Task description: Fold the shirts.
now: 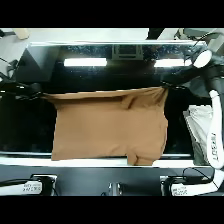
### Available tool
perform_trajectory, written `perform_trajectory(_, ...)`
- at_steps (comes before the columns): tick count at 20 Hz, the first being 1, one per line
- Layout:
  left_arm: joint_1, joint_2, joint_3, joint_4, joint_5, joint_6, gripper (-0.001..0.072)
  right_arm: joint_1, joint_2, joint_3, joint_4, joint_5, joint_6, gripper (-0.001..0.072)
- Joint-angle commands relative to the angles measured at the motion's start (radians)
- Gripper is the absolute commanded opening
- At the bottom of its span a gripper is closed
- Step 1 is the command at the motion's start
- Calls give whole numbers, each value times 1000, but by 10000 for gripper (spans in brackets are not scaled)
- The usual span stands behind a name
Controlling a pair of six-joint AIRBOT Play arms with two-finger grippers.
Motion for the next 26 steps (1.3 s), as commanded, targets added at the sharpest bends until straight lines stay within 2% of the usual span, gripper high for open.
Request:
perform_trajectory(1,-36,-174,101,-31,134,-3,27,18,-130,-10,44,-268,37,14)
perform_trajectory(3,-49,-224,177,-38,177,-4,27,18,-142,-10,45,-344,37,14)
perform_trajectory(5,-56,-252,213,-39,160,-4,28,17,-143,-9,44,-340,30,14)
perform_trajectory(7,-50,-245,214,-36,45,26,28,12,-138,18,22,-180,-48,14)
perform_trajectory(9,-43,-229,213,13,-162,84,27,12,-111,21,-94,89,-87,14)
perform_trajectory(11,-53,-229,180,139,-330,57,27,12,-110,-7,-209,307,-86,15)
perform_trajectory(13,-61,-229,67,123,-352,-7,27,13,-111,-116,-142,328,-74,15)
perform_trajectory(15,-79,-230,-53,90,-319,4,27,13,-112,-225,-66,279,-76,15)
perform_trajectory(17,-89,-229,-88,88,-276,3,28,13,-112,-248,-66,244,-46,16)
perform_trajectory(18,-89,-229,-79,85,-272,3,55,13,-104,-248,-65,232,-30,27)
perform_trajectory(19,-87,-228,-57,85,-283,3,282,13,-91,-248,-67,214,-10,222)
perform_trajectory(20,-80,-221,-27,86,-312,3,580,12,-72,-242,-69,229,-13,404)
perform_trajectory(21,-68,-206,-2,86,-338,3,620,12,-45,-233,-89,262,-29,429)
perform_trajectory(23,-27,-138,5,86,-371,3,614,2,14,-233,-182,359,-63,433)
perform_trajectory(24,-7,-90,-25,86,-372,5,611,-25,38,-249,-170,396,-60,432)
perform_trajectory(26,26,31,-190,86,-357,44,611,-106,109,-372,-61,373,-60,430)
